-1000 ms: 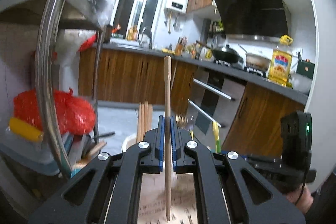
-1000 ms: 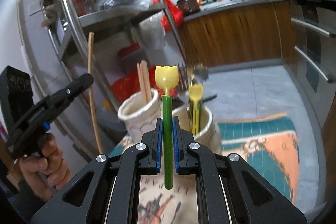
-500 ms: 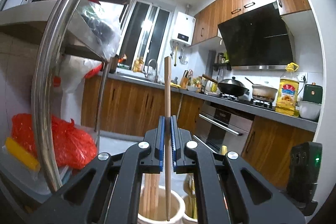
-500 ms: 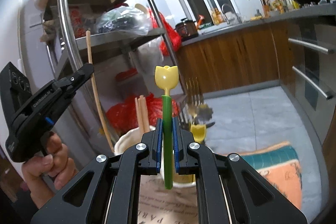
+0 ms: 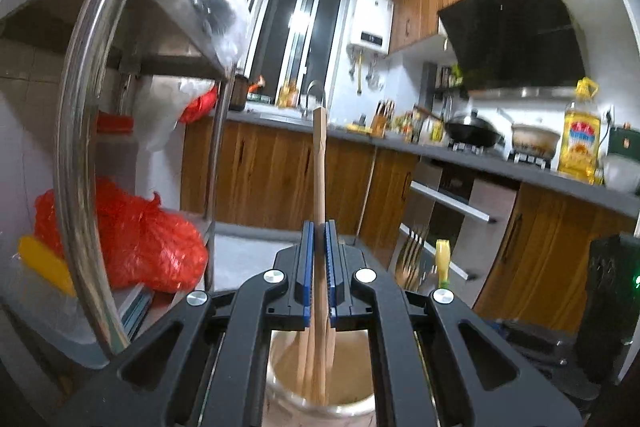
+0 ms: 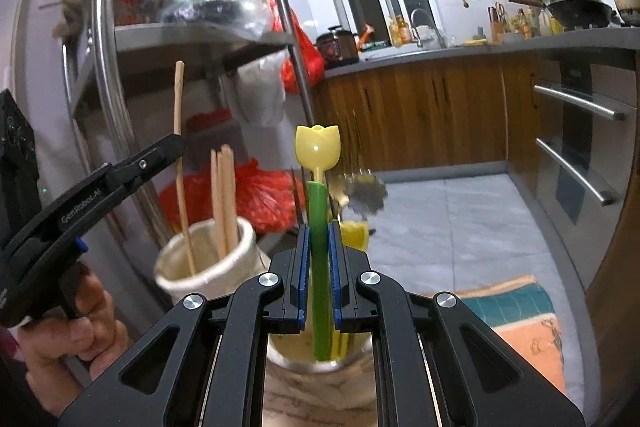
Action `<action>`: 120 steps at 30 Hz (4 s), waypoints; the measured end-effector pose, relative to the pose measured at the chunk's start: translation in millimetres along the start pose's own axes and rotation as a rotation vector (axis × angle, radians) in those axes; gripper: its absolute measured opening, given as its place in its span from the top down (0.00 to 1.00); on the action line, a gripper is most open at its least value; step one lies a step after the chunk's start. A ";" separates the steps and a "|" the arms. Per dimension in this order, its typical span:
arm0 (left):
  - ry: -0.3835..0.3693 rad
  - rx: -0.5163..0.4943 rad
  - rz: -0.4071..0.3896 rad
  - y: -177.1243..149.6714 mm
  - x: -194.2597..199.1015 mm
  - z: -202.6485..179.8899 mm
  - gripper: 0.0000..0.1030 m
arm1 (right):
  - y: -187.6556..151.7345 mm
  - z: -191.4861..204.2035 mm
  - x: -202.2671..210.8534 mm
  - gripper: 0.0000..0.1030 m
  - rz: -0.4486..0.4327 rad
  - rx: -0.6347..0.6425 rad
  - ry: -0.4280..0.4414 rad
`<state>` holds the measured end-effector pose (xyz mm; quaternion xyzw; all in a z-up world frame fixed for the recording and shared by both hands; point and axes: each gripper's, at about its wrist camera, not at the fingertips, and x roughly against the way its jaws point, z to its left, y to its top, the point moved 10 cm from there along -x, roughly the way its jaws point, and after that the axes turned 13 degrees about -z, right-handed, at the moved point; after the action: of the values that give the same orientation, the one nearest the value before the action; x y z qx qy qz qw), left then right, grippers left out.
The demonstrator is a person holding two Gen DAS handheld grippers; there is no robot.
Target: Organize utensils
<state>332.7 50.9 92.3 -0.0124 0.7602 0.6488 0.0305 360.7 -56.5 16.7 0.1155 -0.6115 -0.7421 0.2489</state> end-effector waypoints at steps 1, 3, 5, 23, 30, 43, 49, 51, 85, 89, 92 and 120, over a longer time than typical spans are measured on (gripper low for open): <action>0.005 -0.011 0.025 -6.5 0.7 0.1 0.95 | -2.7 -0.3 0.9 0.90 0.009 0.005 -0.005; 0.018 -0.035 0.069 -17.4 1.8 0.2 0.95 | -9.8 -0.4 1.5 0.90 0.034 0.025 -0.020; 0.026 -0.058 0.107 -26.3 1.1 0.3 0.95 | -16.9 -0.6 1.7 0.90 0.063 0.049 -0.032; 0.028 -0.089 0.199 -43.1 2.0 4.2 0.84 | -22.0 1.0 5.7 0.79 0.110 0.080 -0.054; 0.012 -0.097 0.177 -35.4 23.7 -0.2 0.72 | -8.2 8.0 25.9 0.67 0.062 0.097 -0.043; 0.045 -0.154 0.071 -32.5 78.9 -6.8 0.05 | -15.9 11.2 57.2 0.21 -0.029 0.151 -0.060; 0.071 -0.140 0.055 -39.3 93.1 -1.9 0.05 | -18.9 5.2 68.1 0.11 -0.061 0.168 -0.077; 0.080 -0.133 0.059 -42.0 95.6 1.0 0.05 | -19.8 2.9 70.3 0.09 -0.062 0.167 -0.077; 0.068 -0.148 0.067 -59.4 96.1 3.3 0.05 | -26.5 13.0 80.8 0.06 -0.089 0.197 -0.042; 0.064 -0.148 0.070 -60.2 96.3 2.6 0.05 | -26.6 13.1 80.8 0.06 -0.089 0.197 -0.043; 0.064 -0.149 0.072 -60.7 96.5 2.2 0.05 | -26.7 13.3 80.4 0.06 -0.088 0.198 -0.042; 0.064 -0.148 0.074 -60.9 96.2 2.4 0.05 | -27.0 14.1 80.3 0.06 -0.087 0.198 -0.039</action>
<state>240.3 45.7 25.8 -0.0073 0.7106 0.7033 -0.0185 279.7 -82.1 4.5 0.1515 -0.6810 -0.6904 0.1915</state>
